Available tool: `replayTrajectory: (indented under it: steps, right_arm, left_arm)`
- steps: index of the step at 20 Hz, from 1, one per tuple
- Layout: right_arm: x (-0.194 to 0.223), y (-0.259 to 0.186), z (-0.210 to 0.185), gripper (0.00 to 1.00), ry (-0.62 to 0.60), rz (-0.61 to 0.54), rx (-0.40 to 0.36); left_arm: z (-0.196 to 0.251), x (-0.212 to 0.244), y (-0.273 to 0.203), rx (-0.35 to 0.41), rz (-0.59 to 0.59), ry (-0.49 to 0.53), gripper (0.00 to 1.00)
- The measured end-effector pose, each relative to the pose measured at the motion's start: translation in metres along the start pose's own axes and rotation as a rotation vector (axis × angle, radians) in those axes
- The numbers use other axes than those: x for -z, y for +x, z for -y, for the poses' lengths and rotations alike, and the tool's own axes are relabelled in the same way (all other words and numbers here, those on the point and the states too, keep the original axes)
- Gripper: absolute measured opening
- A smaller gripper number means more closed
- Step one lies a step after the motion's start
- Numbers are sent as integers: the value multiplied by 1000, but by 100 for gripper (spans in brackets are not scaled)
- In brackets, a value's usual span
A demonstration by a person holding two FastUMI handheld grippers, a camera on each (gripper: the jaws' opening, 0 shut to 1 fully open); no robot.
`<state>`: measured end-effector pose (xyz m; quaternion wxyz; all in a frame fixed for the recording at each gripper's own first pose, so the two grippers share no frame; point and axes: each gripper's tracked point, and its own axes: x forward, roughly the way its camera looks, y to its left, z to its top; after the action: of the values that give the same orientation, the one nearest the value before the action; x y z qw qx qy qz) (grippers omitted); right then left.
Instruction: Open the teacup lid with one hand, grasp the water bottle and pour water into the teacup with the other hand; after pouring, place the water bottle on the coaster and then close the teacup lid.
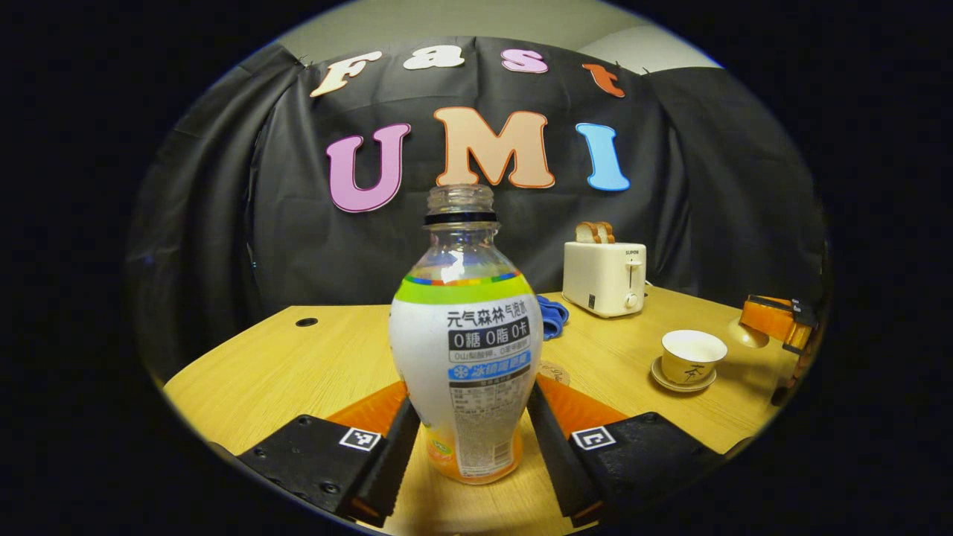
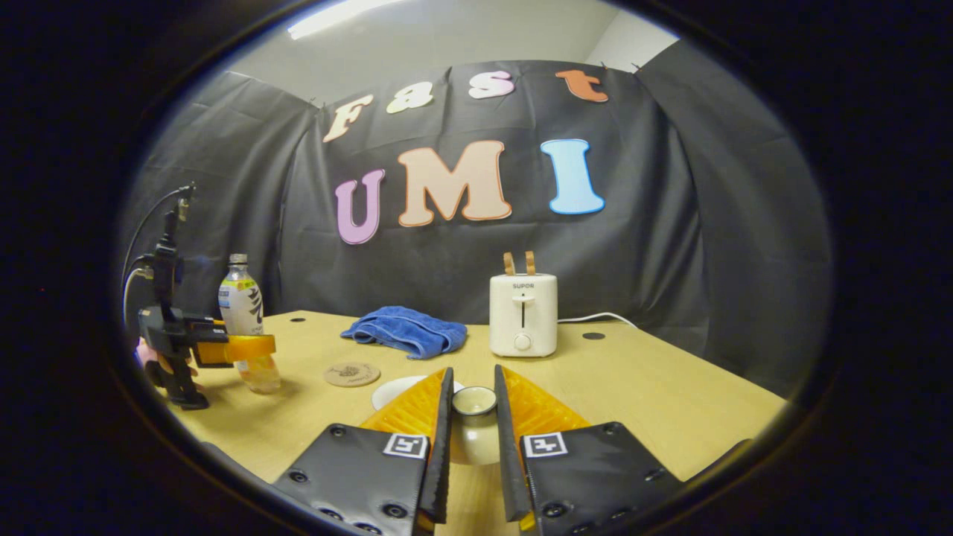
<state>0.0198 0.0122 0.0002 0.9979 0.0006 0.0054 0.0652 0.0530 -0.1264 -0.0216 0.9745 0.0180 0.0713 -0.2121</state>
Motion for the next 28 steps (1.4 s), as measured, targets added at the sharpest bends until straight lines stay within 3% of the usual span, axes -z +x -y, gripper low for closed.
replayTrajectory:
  steps: [1, 6, 8, 12, 15, 20, 28]
  right_arm:
    - [-1, 0, 0, 31, 0, 0, 1]
    - [0, -3, 8, 33, 0, 0, 21]
    - [-1, -5, 13, 34, 0, 0, 32]
    - [-1, -7, 26, 33, 0, 0, 57]
    - [-2, -7, 38, 31, 0, 1, 86]
    - [-2, -8, 50, 32, 0, 1, 112]
    - [-3, -9, 57, 34, -1, 1, 127]
  left_arm:
    - [-2, 2, 2, -6, -4, 4, 67]
    - [0, 4, -1, -34, -23, 27, 57]
    - [3, 2, 1, -51, -38, 94, 50]
    - [0, -26, 6, -148, -2, 313, 47]
    - [6, -50, 12, -197, 48, 565, 47]
    - [30, -67, 28, -201, 80, 922, 47]
    - [51, -54, 51, -174, 63, 1270, 48]
